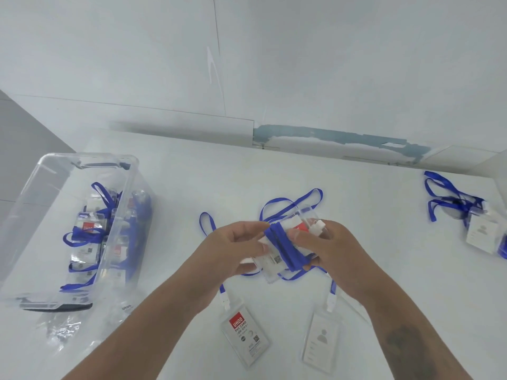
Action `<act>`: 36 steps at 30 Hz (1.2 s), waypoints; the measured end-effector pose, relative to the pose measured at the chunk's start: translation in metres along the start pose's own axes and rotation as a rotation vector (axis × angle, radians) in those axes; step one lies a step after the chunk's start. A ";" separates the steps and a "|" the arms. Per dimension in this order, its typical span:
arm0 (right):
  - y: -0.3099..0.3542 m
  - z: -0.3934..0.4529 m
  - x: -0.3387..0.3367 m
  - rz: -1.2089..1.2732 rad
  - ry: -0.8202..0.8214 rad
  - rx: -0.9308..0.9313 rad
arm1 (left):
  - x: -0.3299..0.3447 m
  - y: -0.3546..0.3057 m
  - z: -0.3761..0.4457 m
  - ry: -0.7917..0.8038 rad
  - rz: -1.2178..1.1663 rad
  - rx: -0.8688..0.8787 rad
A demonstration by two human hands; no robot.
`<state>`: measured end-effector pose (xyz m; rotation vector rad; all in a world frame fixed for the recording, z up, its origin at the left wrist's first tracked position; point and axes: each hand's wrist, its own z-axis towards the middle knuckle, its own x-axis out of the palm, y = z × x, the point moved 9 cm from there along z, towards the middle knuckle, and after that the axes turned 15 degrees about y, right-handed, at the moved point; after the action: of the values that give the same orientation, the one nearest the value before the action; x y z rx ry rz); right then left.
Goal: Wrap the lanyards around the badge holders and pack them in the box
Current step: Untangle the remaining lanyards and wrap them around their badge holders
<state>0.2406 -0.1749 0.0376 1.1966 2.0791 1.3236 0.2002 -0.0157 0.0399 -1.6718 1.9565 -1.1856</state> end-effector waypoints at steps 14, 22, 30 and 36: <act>0.040 0.002 0.021 -0.414 0.133 -0.050 | -0.020 -0.016 -0.014 -0.035 0.386 -0.010; 0.051 0.039 0.086 -0.295 0.126 -0.077 | -0.087 -0.024 -0.056 -0.127 0.376 0.058; 0.066 0.103 0.205 -0.307 0.074 -0.065 | -0.213 -0.014 -0.114 -0.126 0.380 0.044; 0.081 0.137 0.265 -0.271 -0.033 -0.054 | -0.289 -0.010 -0.142 -0.141 0.375 0.066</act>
<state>0.2264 0.1316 0.0722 0.8715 2.0809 1.2163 0.1874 0.3059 0.0554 -1.2461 2.0030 -0.9528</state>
